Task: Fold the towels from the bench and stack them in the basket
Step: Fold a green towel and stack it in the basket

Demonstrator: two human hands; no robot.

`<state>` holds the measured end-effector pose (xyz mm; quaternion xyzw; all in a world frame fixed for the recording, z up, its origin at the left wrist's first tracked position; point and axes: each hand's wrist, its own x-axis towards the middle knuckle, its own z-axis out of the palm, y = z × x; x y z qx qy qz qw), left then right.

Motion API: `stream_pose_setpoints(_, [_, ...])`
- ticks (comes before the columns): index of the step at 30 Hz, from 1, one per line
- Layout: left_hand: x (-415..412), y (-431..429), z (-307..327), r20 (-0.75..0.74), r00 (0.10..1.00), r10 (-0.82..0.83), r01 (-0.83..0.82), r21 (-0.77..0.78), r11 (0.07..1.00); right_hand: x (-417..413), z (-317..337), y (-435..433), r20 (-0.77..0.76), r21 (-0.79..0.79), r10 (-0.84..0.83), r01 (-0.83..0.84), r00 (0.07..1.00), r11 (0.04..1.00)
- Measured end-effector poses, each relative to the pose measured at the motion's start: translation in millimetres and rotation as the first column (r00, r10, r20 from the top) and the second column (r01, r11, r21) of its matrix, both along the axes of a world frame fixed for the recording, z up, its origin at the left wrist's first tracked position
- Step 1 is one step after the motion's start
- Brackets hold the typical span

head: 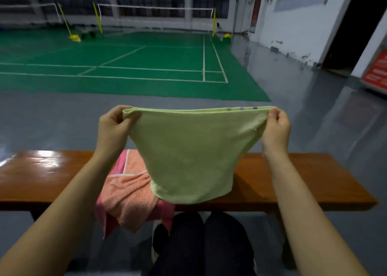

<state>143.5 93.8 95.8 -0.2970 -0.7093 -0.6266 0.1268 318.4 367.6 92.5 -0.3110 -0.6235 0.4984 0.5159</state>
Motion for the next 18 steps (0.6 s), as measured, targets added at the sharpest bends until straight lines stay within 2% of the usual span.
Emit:
stream_pose_setpoints(4, [7.0, -11.1, 24.9, -0.127, 0.987, 0.104, -0.103, 0.014, 0.995, 12.2, 19.9, -9.5, 0.045, 0.094, 0.041, -0.045, 0.998, 0.995])
stream_pose_setpoints(8, [18.4, -23.4, 44.4, -0.172, 0.983, 0.072, -0.068, 0.027, 0.997, 27.4, 33.6, -17.0, 0.006, 0.110, 0.030, -0.030, 1.000, 0.993])
stream_pose_setpoints(12, [16.9, -30.2, 39.5, -0.117, 0.990, 0.078, -0.079, -0.004, 0.997, 30.9, 29.9, -15.4, -0.004, 0.069, 0.029, -0.029, 1.000, 0.997])
stream_pose_setpoints(18, [-1.5, -10.0, 12.4, 0.062, 0.997, 0.049, -0.045, -0.064, 0.997, -2.3, -8.0, -7.3, 0.034, -0.138, 0.042, -0.037, 0.999, 0.990])
